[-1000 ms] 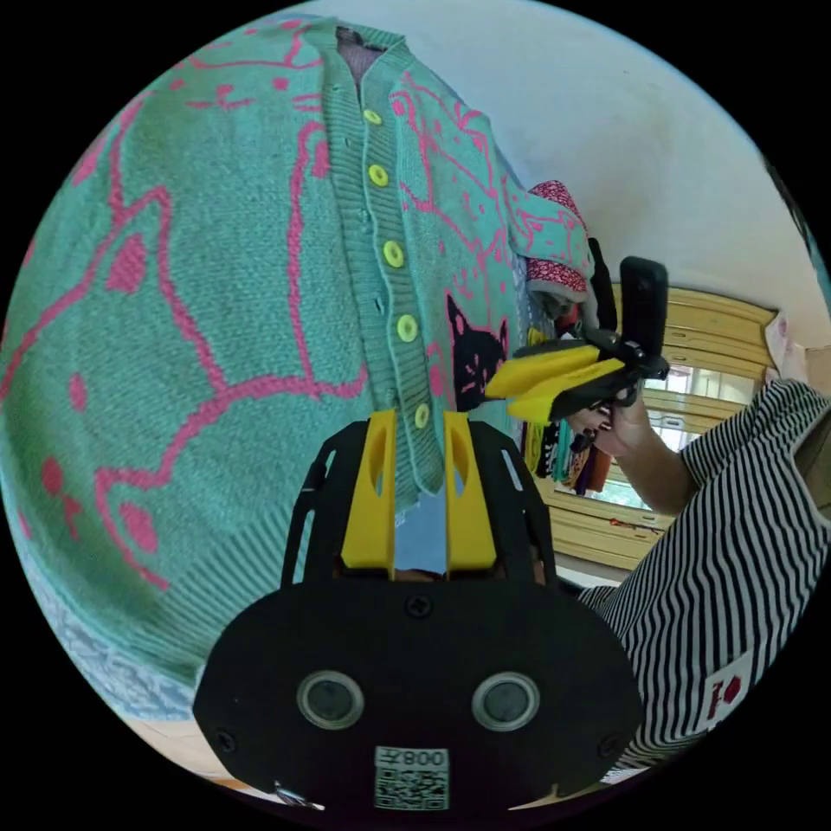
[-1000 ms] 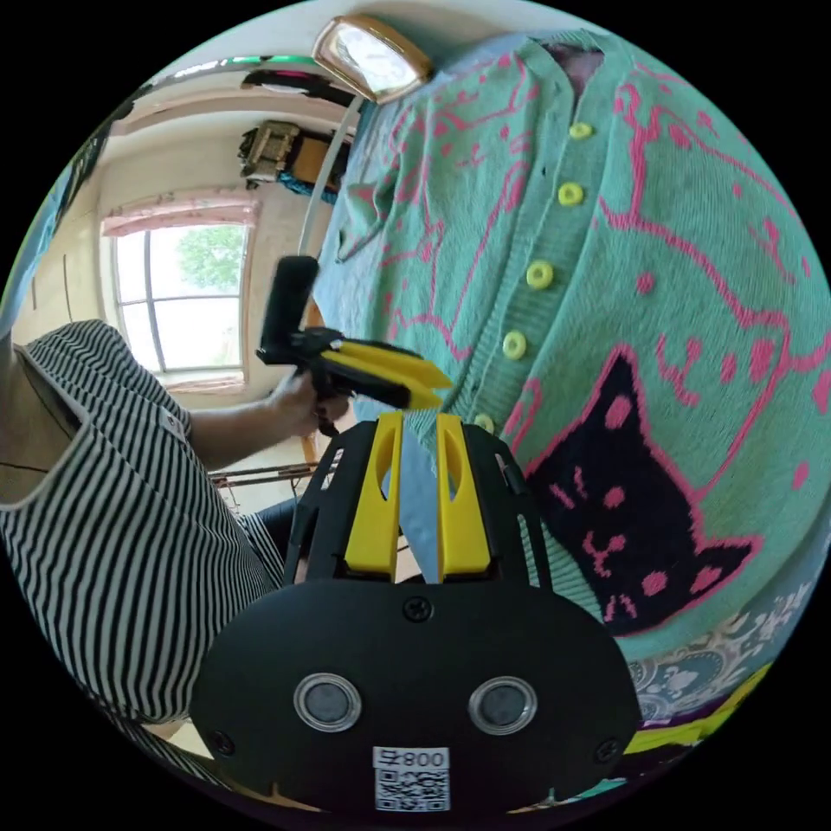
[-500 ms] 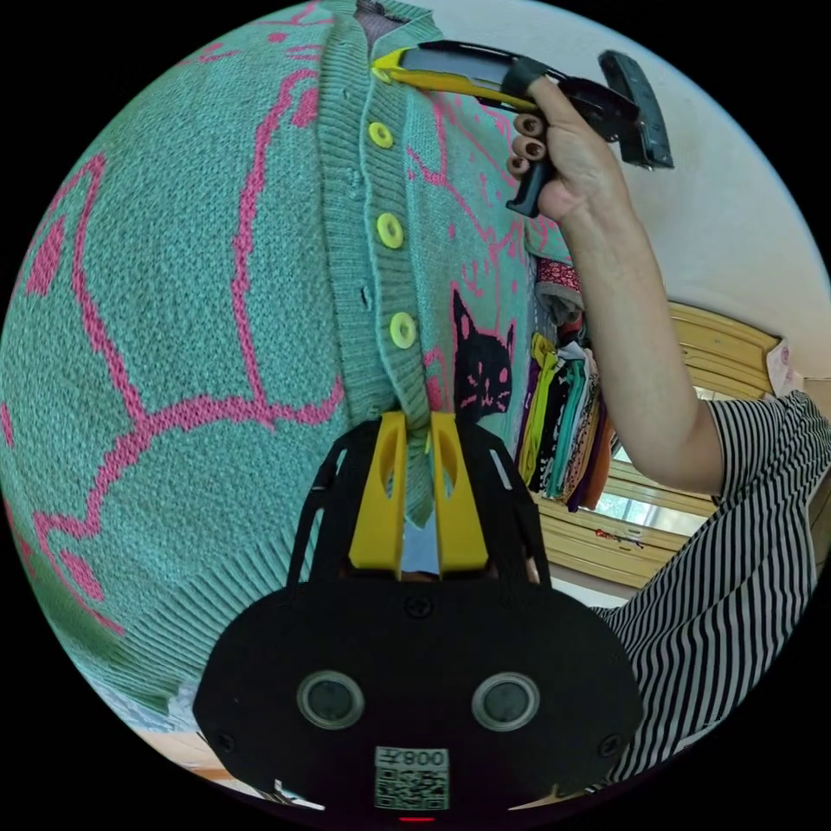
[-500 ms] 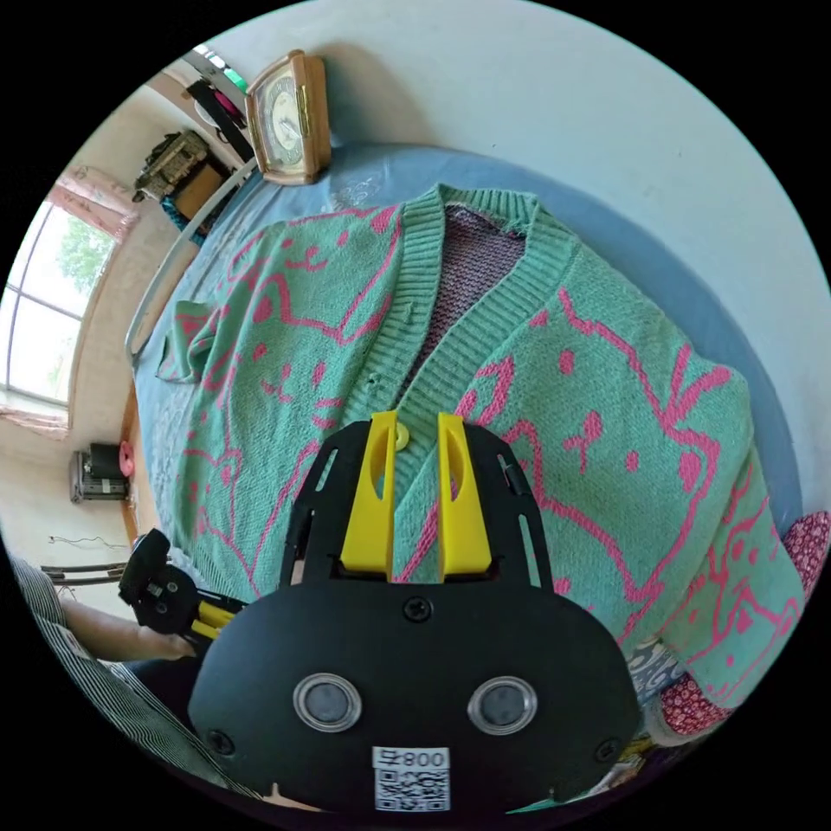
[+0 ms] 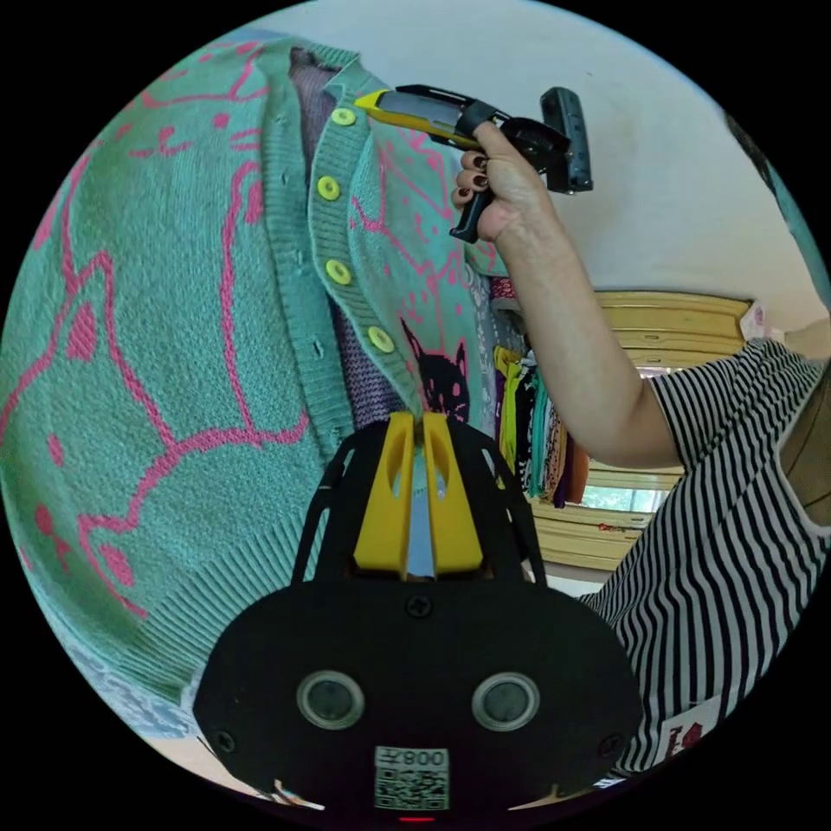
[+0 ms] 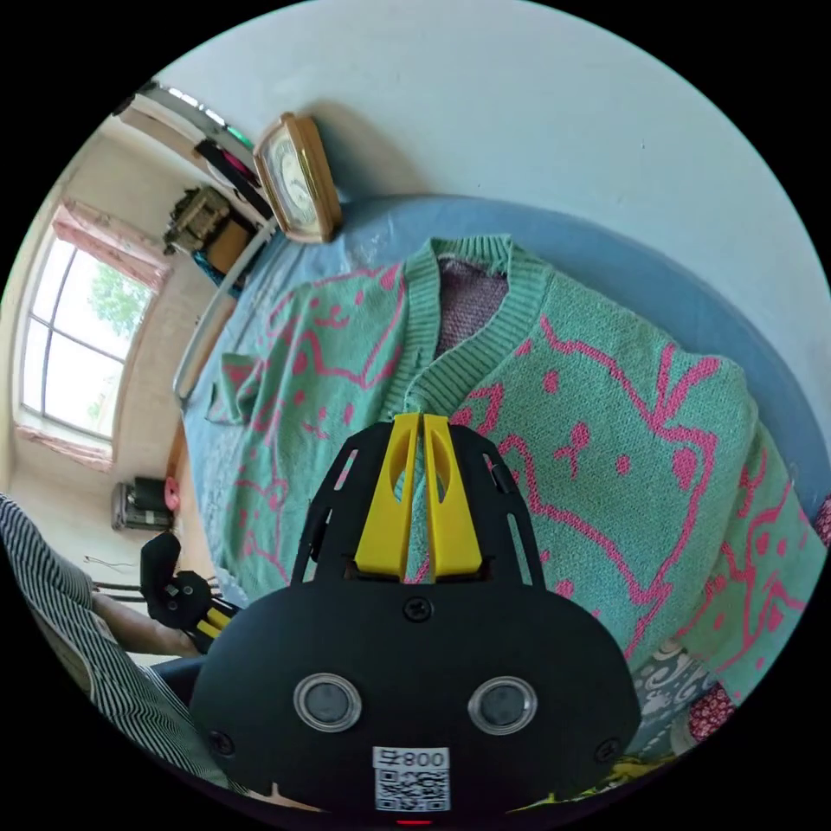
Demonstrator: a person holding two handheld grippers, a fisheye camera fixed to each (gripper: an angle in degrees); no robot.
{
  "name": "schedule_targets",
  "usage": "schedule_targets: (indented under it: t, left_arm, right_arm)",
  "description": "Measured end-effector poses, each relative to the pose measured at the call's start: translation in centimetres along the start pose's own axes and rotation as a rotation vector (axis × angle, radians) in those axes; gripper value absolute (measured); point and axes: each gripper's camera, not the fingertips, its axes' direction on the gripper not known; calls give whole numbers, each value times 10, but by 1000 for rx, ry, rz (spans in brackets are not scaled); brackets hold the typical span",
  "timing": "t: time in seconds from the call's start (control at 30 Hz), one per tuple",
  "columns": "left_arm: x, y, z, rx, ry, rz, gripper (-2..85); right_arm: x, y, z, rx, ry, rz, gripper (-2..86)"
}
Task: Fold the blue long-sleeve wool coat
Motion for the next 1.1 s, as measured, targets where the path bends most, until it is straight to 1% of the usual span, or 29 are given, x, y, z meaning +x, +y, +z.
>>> schedule_targets:
  t: [0.1,0.17,0.23,0.3,0.37,0.43,0.57,0.67,0.7,0.77,0.8,0.87,0.9,0.97,1.1]
  left_arm:
    - [3,0,-11,13,-61,-30,20]
    - [-6,-1,-11,8,-50,-106,21]
    - [-11,-1,-6,6,-61,-149,22]
    - [-11,-1,-3,1,-69,-176,24]
    - [-2,0,-7,36,-47,-198,24]
    - [9,0,-10,45,-64,-206,24]
    - [41,-5,-19,70,-92,-181,21]
    - [64,-17,-19,71,-145,-140,17]
    - [68,-20,-17,61,-163,-136,15]
    - [78,-30,-4,-8,-261,-145,9]
    - [82,-32,-2,-11,-259,-135,8]
    - [98,-39,-3,8,-246,-158,5]
    - [104,-41,-4,17,-253,-155,4]
    - [133,-51,-11,58,-262,-102,3]
    - [176,-76,-6,51,-298,18,2]
  right_arm:
    - [12,-8,8,3,-62,4,8]
    - [17,-14,24,-27,-32,-2,9]
    - [30,-21,62,-131,57,24,10]
    - [35,-22,59,-87,35,-1,12]
    - [43,-26,54,-99,20,15,13]
    - [49,-21,33,-43,5,3,15]
    - [45,0,-1,2,24,-24,11]
    - [27,40,-10,-47,-38,-86,6]
    - [18,59,-3,-97,-44,-101,5]
    - [6,85,20,-220,-9,-125,3]
    - [2,102,42,-312,38,-140,2]
    - [0,116,38,-226,82,-166,2]
    - [2,113,39,-255,90,-173,2]
    - [8,104,34,-292,67,-142,2]
    - [6,118,-12,-208,44,-139,1]
